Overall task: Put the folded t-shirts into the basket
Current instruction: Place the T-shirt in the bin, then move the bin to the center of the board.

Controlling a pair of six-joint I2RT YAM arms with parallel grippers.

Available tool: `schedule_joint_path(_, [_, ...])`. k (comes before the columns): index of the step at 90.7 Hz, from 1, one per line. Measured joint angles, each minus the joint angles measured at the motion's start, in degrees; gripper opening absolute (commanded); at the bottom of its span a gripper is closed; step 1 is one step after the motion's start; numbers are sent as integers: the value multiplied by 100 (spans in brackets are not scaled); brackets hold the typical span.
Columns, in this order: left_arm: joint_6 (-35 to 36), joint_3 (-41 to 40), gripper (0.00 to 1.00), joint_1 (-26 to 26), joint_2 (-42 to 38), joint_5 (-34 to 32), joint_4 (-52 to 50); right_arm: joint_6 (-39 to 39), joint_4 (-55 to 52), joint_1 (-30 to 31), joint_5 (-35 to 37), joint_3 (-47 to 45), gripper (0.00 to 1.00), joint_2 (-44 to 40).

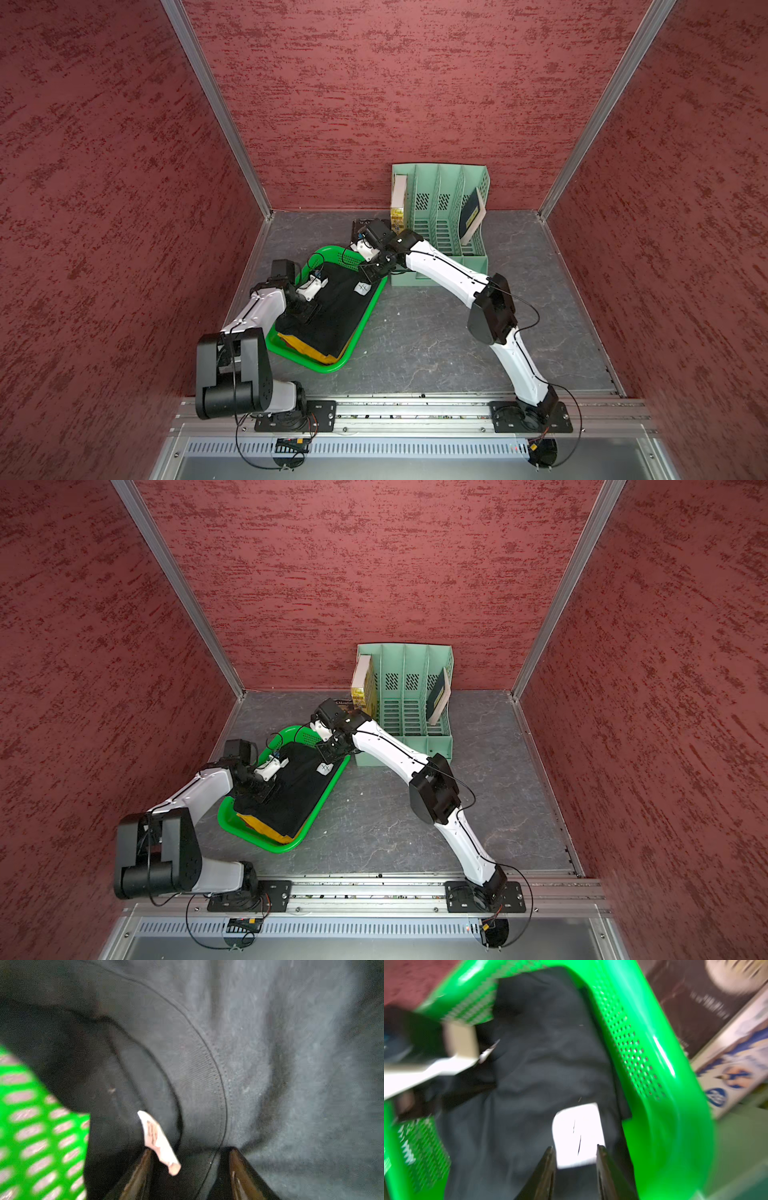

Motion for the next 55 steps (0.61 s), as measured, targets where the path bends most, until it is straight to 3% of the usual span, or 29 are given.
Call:
schedule_joint_path(17, [76,306,64,459,-426,837,-409,-352,-273,317,0,0,37,-199])
schedule_joint_path(40, [26,730,65,1226,-835,2090,-1005,-509,-737,533,-52,533,33,697])
schedule_joint_path(55, [-271,1025,66,1893,-933,2621,-1167,-446,-743,595,74,404,31,848])
